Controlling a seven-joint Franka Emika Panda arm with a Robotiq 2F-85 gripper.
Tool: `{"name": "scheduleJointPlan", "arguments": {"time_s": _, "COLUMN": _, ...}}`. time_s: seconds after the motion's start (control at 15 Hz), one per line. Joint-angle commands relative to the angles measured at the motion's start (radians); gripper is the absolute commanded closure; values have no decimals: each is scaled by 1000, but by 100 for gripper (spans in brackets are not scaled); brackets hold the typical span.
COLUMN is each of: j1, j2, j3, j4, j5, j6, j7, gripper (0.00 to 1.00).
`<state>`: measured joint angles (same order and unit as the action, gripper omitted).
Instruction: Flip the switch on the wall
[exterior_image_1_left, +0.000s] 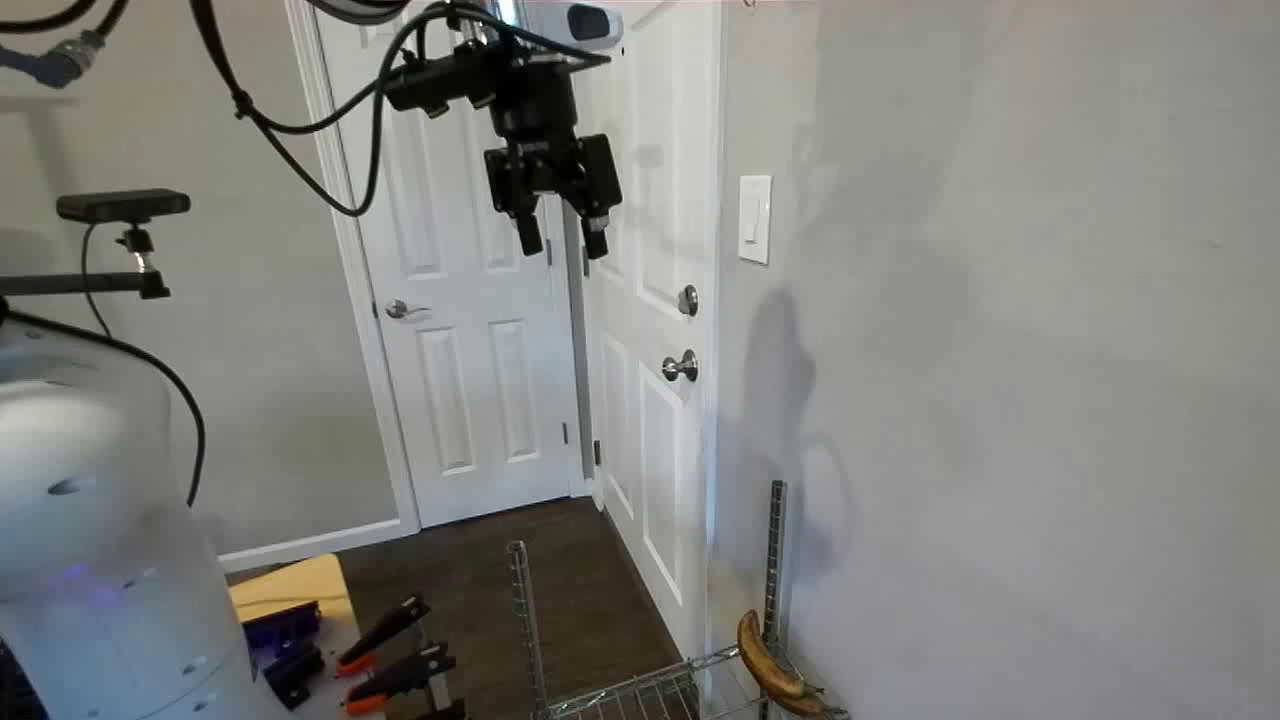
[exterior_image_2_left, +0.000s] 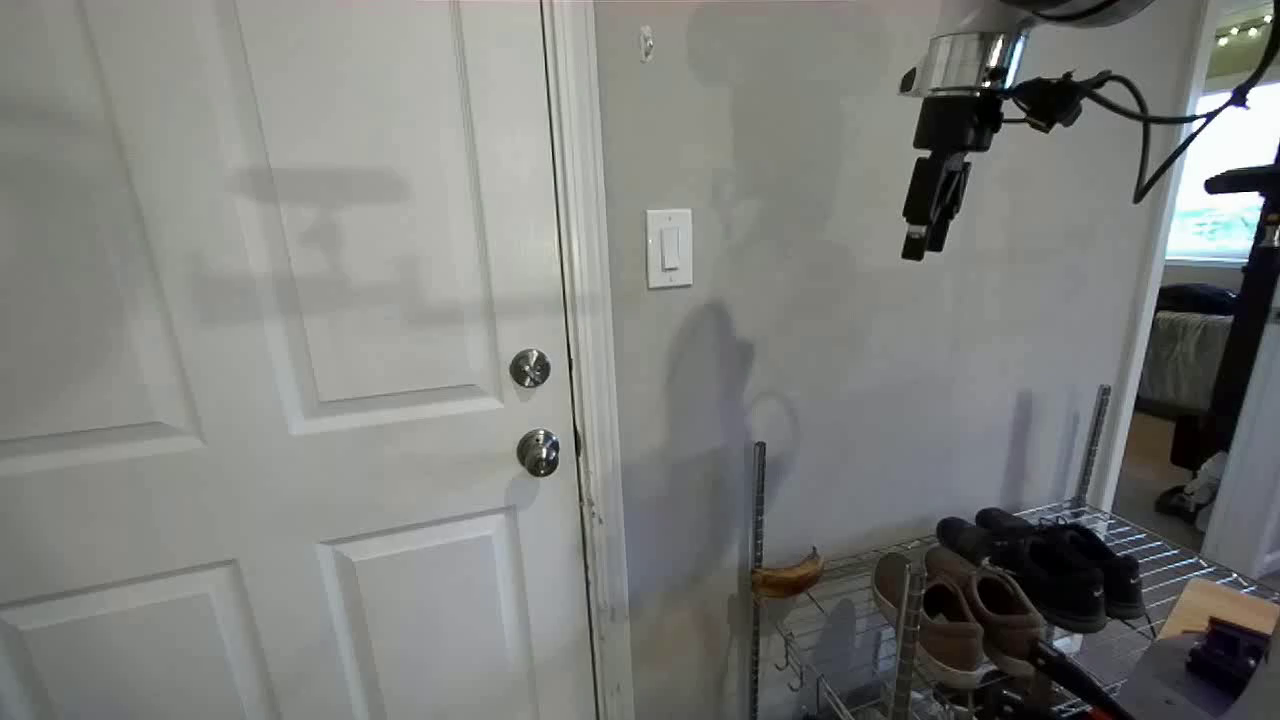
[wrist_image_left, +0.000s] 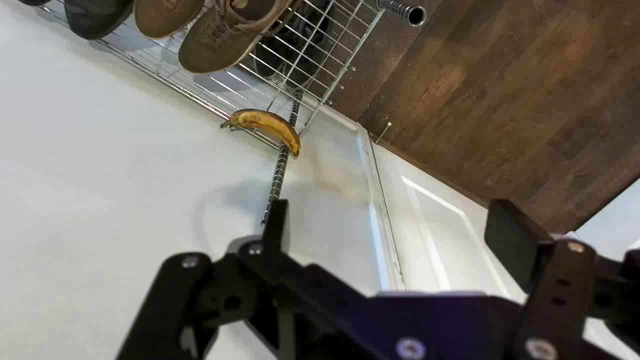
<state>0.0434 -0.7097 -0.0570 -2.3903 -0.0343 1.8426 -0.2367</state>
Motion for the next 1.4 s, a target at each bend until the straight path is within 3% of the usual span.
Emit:
{"name": "scheduleJointPlan", "arguments": {"time_s": 0.0, "j1": 2, "j2": 1, "j3": -1, "j4": 2, "j5": -1, "j6": -2, "j7": 1, "gripper": 0}}
{"name": "scheduleJointPlan", "arguments": {"time_s": 0.8, "j1": 17, "j2": 30, "j3": 2, "j4": 10, "j5": -3, "j6": -10, "j7": -20, "gripper": 0}}
{"name": "scheduleJointPlan", "arguments": {"time_s": 1.33, "j1": 99, "j2": 262, "j3": 13, "j4": 67, "j5": 16, "j6": 4, "j7": -101, "gripper": 0}}
